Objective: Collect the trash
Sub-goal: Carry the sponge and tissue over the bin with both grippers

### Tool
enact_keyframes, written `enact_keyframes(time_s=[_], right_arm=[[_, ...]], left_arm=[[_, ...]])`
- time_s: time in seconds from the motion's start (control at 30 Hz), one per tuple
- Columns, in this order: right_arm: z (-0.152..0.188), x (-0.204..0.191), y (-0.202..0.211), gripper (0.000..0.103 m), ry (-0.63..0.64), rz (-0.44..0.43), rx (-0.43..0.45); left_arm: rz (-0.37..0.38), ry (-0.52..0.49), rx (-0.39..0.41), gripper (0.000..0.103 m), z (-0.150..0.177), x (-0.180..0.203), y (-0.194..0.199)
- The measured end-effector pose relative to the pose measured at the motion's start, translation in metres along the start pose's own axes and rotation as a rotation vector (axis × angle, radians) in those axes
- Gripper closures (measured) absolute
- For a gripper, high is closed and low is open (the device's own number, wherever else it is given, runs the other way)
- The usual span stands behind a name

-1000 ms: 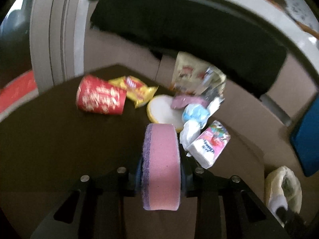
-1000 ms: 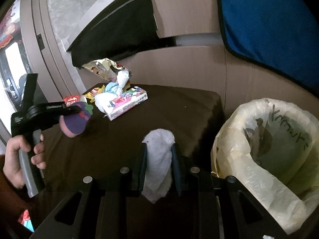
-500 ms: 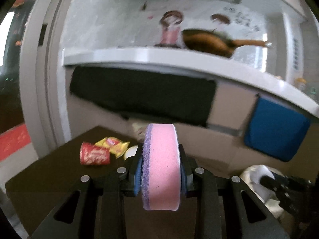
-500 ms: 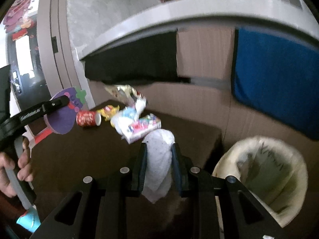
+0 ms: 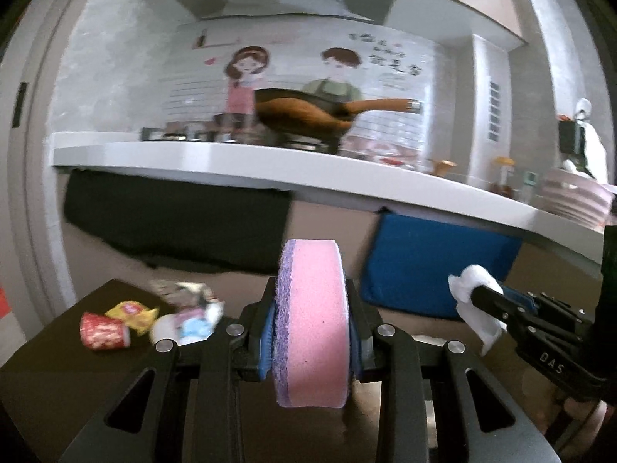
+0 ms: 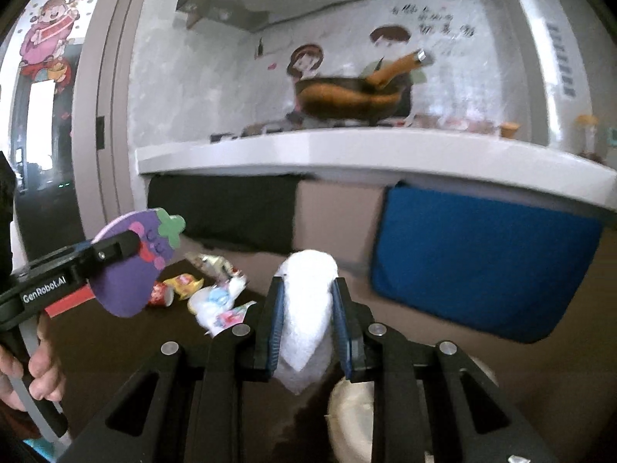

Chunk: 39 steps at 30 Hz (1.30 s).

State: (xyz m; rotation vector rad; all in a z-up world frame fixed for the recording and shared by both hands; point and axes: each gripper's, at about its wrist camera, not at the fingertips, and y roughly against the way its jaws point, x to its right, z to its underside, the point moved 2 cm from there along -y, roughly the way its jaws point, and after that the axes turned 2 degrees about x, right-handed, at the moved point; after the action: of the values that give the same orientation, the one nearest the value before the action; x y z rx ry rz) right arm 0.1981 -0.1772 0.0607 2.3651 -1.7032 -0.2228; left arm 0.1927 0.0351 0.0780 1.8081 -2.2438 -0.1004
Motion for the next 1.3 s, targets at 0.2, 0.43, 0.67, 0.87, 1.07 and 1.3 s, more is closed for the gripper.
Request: enact_keyframes(time_s=[0.2, 0.43, 0.67, 0.87, 1.07, 1.3], right_arm=[[-0.006, 0.037, 0.031, 0.08, -0.004, 0.086, 0.038], [-0.008, 0.08, 0.054, 0.08, -0.024, 0.165, 0.062], [0.006, 0.111, 0.055, 0.08, -0.061, 0.203, 0.044], [0.029, 0.128, 0.042, 0.08, -0.105, 0.2, 0.009], [0.053, 0.142, 0.017, 0.08, -0.149, 0.188, -0.048], [0.08, 0.155, -0.013, 0.08, -0.186, 0.186, -0.129]], left_arm=[[0.1, -0.037, 0.004, 0.072, -0.005, 0.057, -0.013], [0.191, -0.068, 0.022, 0.072, -0.007, 0.111, -0.028], [0.225, -0.099, -0.049, 0.072, 0.018, 0.141, -0.057], [0.223, -0.098, -0.108, 0.072, 0.043, 0.144, -0.089], [0.218, -0.087, -0.184, 0.072, 0.07, 0.14, -0.12], [0.221, -0.067, -0.269, 0.072, 0.096, 0.132, -0.15]])
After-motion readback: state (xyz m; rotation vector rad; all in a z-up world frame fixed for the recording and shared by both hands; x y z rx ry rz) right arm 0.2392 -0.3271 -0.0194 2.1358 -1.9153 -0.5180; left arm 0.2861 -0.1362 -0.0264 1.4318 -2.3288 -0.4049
